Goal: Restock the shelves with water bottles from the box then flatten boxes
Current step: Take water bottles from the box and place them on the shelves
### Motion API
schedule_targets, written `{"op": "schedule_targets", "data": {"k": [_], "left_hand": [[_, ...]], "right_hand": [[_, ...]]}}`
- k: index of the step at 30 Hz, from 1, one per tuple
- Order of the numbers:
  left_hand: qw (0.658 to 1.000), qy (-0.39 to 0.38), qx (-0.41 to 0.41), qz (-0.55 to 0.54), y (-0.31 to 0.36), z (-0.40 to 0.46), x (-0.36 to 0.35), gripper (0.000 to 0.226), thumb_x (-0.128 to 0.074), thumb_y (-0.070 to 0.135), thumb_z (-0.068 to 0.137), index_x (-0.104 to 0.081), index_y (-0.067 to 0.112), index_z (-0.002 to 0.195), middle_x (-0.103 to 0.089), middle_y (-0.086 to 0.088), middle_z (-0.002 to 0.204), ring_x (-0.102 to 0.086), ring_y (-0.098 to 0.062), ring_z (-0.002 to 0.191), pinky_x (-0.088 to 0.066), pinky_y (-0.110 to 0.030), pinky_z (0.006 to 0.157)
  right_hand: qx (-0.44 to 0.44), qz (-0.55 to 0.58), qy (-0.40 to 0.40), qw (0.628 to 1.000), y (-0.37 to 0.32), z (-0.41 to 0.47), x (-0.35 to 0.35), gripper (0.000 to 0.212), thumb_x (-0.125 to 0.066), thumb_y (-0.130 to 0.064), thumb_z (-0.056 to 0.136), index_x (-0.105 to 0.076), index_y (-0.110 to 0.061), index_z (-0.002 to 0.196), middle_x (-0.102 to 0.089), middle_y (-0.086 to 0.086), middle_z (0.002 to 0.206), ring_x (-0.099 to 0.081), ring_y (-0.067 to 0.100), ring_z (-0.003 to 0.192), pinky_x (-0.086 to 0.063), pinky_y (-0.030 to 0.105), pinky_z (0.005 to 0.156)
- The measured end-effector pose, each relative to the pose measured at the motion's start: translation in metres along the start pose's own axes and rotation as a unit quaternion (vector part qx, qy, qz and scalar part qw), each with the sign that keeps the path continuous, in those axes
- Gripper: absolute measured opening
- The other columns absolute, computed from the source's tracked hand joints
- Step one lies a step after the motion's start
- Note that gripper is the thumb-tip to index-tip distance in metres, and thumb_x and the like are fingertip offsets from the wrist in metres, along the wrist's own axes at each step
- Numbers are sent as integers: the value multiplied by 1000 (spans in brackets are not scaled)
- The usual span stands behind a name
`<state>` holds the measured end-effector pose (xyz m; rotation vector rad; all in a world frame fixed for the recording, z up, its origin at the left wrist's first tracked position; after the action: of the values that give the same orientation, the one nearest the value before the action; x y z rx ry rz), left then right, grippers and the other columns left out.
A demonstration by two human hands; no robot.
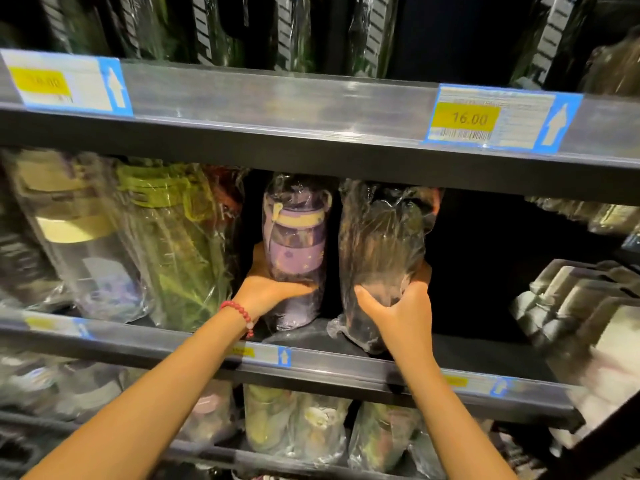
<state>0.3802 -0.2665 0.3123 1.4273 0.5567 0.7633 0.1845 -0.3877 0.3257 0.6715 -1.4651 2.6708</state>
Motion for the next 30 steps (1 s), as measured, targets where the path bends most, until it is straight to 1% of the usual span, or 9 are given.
{"op": "schedule_targets", "data": {"k": [3, 6, 10, 13, 17, 21, 25, 27, 30], "left_hand": [[996, -54, 46, 55, -10, -2, -3, 48, -90, 20, 59, -63, 22, 99, -68, 5, 97, -63, -10, 95, -49, -23, 88], [979, -111, 68, 159, -17, -7, -5, 20, -83, 25, 70, -69, 21, 83, -66, 13, 80, -60, 0, 77, -44, -3, 62], [963, -96, 68, 241, -24, -2, 1, 34, -81, 30, 72, -73, 8, 96, -67, 0, 85, -63, -13, 83, -44, -18, 71], [959, -85, 56, 263, -27, 2, 2, 37, -81, 30, 72, -73, 5, 98, -67, -3, 87, -63, -16, 87, -43, -21, 73], [964, -67, 46, 252, -25, 4, 6, 43, -79, 28, 75, -69, 4, 109, -68, -9, 106, -61, -19, 95, -42, -20, 78], [960, -70, 61, 263, -25, 7, 7, 52, -78, 30, 76, -62, 3, 117, -65, -11, 116, -58, -25, 107, -39, -21, 78], [943, -80, 129, 295, -29, 12, 11, 59, -75, 33, 78, -58, -1, 122, -61, -8, 110, -53, -17, 74, -42, -22, 60], [933, -85, 165, 309, -29, 9, 13, 55, -70, 34, 83, -57, -2, 122, -59, -9, 103, -45, -13, 58, -41, -19, 47], [939, -73, 162, 296, -32, 17, 14, 46, -67, 26, 86, -59, -6, 118, -63, -13, 99, -56, -24, 68, -50, -31, 66]], "right_hand": [[-15, -25, 7, 1000, 0, -2, 3, 46, -81, -35, 70, -43, -10, 74, -46, -5, 66, -48, 9, 59, -36, 14, 48], [-24, -87, -18, 996, 0, -4, 3, 53, -80, -46, 68, -37, -15, 70, -49, 1, 71, -50, 16, 64, -29, 18, 49], [-53, -175, -10, 983, 7, -14, 5, 70, -82, -49, 62, -44, -3, 98, -46, 15, 101, -42, 27, 89, -35, 29, 64], [-56, -221, -7, 974, 7, -23, 6, 79, -84, -47, 61, -40, -3, 109, -44, 17, 109, -48, 35, 99, -39, 33, 67], [-74, -195, -35, 977, 11, -20, 0, 64, -82, -44, 67, -34, -11, 93, -52, 8, 92, -57, 31, 86, -38, 31, 61], [-106, -208, -78, 969, 12, -12, -8, 52, -76, -46, 74, -39, -10, 80, -43, 0, 69, -46, 19, 63, -26, 24, 46], [-139, -231, -126, 955, 15, 0, -12, 58, -73, -44, 78, -27, -14, 59, -27, 1, 55, -29, 12, 49, -20, 26, 42], [-159, -204, -141, 956, 20, 6, -14, 48, -75, -41, 78, -39, -12, 65, -37, 0, 59, -41, 14, 56, -29, 22, 43], [-212, -135, -138, 958, 31, 6, -15, 36, -76, -31, 79, -52, -5, 83, -54, 8, 75, -53, 23, 78, -38, 21, 52]]}}
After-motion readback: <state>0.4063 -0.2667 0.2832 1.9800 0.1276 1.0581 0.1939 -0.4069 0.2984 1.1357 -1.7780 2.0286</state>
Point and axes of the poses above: each hand's wrist, its own z-axis towards the middle knuckle, its own x-axis out of the back of the hand, y = z × x, the point moved 7 cm from there along z, towards the middle knuckle
